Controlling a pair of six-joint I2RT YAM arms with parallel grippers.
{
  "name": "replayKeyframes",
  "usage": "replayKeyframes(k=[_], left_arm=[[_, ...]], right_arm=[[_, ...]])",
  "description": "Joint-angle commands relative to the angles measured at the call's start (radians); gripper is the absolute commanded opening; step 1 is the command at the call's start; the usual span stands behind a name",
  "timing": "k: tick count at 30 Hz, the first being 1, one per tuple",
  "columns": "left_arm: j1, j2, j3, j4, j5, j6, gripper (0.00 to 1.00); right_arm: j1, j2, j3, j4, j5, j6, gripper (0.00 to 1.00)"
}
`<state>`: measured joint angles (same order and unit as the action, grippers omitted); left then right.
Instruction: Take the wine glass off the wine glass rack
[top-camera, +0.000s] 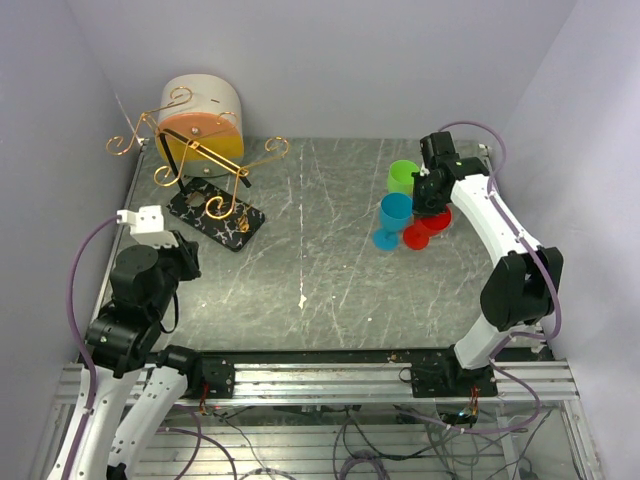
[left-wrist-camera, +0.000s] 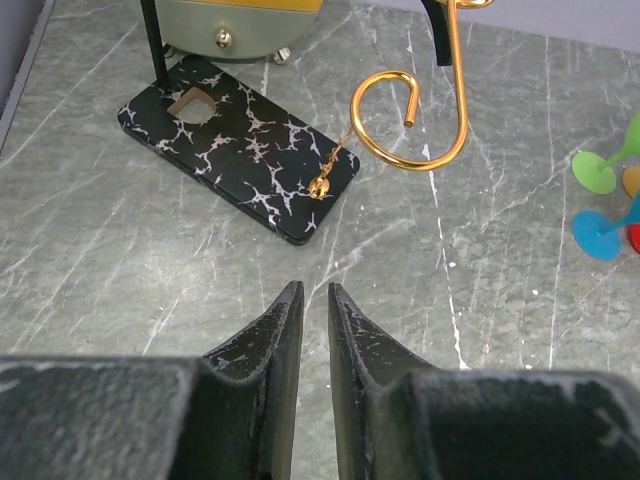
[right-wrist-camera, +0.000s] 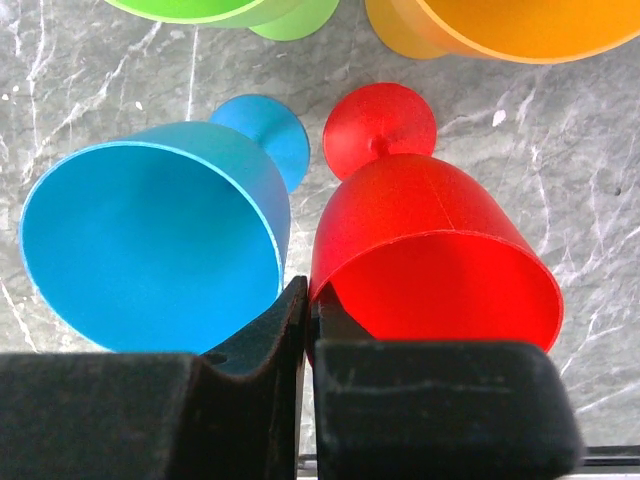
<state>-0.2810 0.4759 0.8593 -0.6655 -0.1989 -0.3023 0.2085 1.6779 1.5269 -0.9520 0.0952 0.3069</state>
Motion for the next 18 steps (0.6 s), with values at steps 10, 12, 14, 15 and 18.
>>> replayKeyframes(k=[10,12,14,15,18], left_arm=[[-0.004,-0.018,-0.022,0.051,-0.015,-0.023,0.31],[-0.004,-0.020,-0.021,0.050,-0.019,-0.024,0.31],[-0.004,-0.020,-0.022,0.050,-0.021,-0.027,0.31],[-0.004,-0.021,-0.023,0.049,-0.021,-0.027,0.31],[-0.004,-0.018,-0.027,0.050,-0.020,-0.027,0.32]], right_arm=[[-0.002,-0.036,0.072,0.013,0.019,0.008,0.22],[-0.001,-0.050,0.105,-0.003,0.032,0.010,0.23],[-0.001,-0.075,0.135,-0.014,0.047,0.011,0.23],[-0.001,-0.087,0.146,-0.016,0.051,0.012,0.24],[0.000,-0.134,0.169,0.005,0.039,0.010,0.25]])
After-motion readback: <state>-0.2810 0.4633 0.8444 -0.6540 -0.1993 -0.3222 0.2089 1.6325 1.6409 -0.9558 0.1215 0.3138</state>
